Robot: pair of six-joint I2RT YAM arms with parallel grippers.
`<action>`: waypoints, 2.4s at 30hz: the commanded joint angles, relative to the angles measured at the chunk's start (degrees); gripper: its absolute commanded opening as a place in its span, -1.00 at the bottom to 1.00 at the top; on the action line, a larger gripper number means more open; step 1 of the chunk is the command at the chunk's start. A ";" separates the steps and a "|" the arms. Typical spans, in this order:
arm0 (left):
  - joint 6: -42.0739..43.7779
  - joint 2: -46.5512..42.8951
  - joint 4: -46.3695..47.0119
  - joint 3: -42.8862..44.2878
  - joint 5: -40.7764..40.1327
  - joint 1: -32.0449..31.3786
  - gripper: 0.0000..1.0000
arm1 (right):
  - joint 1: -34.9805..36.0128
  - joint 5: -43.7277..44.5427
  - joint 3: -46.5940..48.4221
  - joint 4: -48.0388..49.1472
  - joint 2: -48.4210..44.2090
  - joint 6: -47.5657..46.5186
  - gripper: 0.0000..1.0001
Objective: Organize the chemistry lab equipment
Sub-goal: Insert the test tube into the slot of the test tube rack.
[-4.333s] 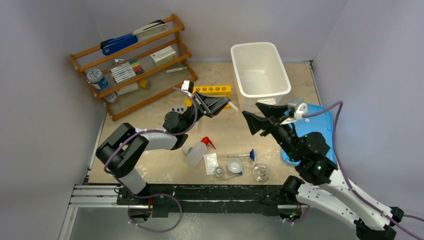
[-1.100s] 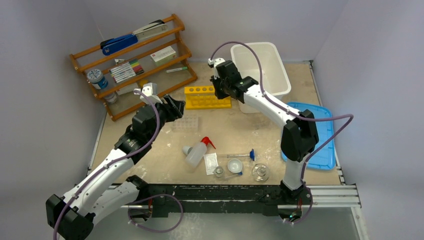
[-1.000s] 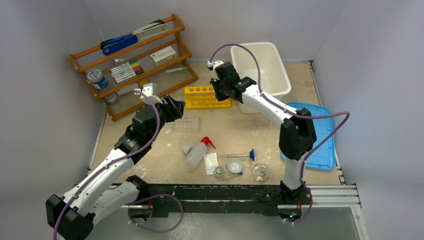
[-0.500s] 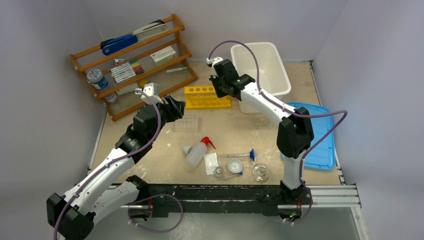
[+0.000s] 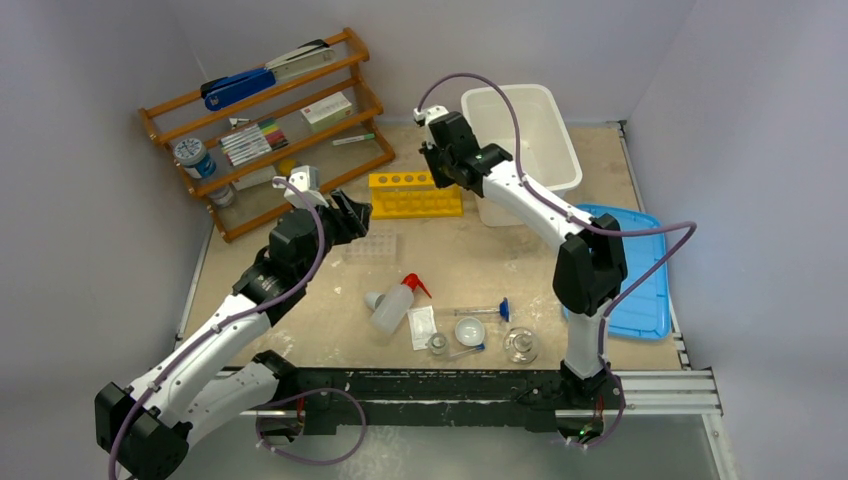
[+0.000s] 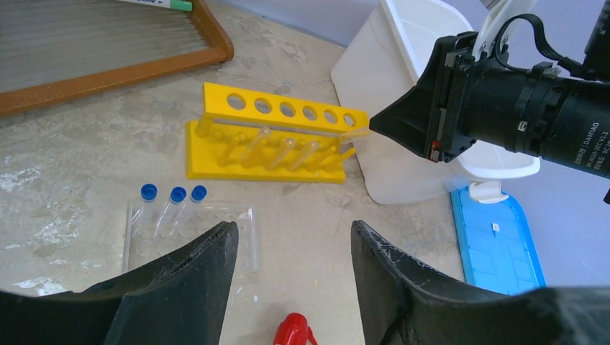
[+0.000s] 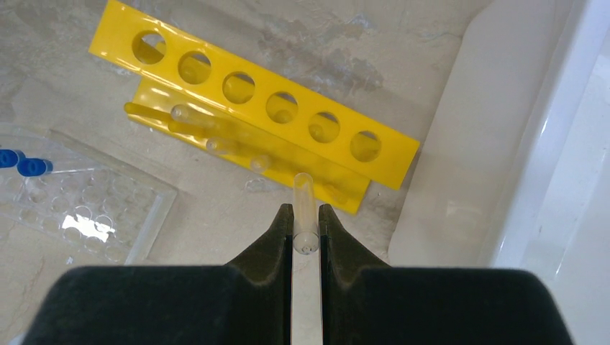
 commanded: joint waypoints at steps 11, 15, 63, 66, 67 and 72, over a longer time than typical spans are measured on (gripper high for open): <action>1.47 -0.18 1.86 1.45 0.32 0.24 0.17 | -0.29 0.71 1.34 2.01 2.03 -0.91 -1.00; 1.42 -0.24 1.95 1.25 0.37 0.24 0.17 | -0.29 0.72 0.81 2.12 1.95 -0.92 -1.00; 0.98 0.60 2.83 0.94 1.93 0.24 0.17 | 0.29 3.64 -0.92 3.20 -2.79 -2.42 -1.00; 0.98 0.51 2.83 0.89 1.97 0.23 0.17 | 0.86 3.69 -0.69 3.15 -3.07 -2.41 -1.00; 1.00 0.49 2.83 0.96 2.01 0.24 0.16 | 1.05 3.72 -0.60 3.11 -3.09 -2.38 -1.00; 0.95 0.43 2.84 0.90 2.19 0.24 0.17 | 1.85 3.89 0.35 2.57 -2.69 -2.32 -1.00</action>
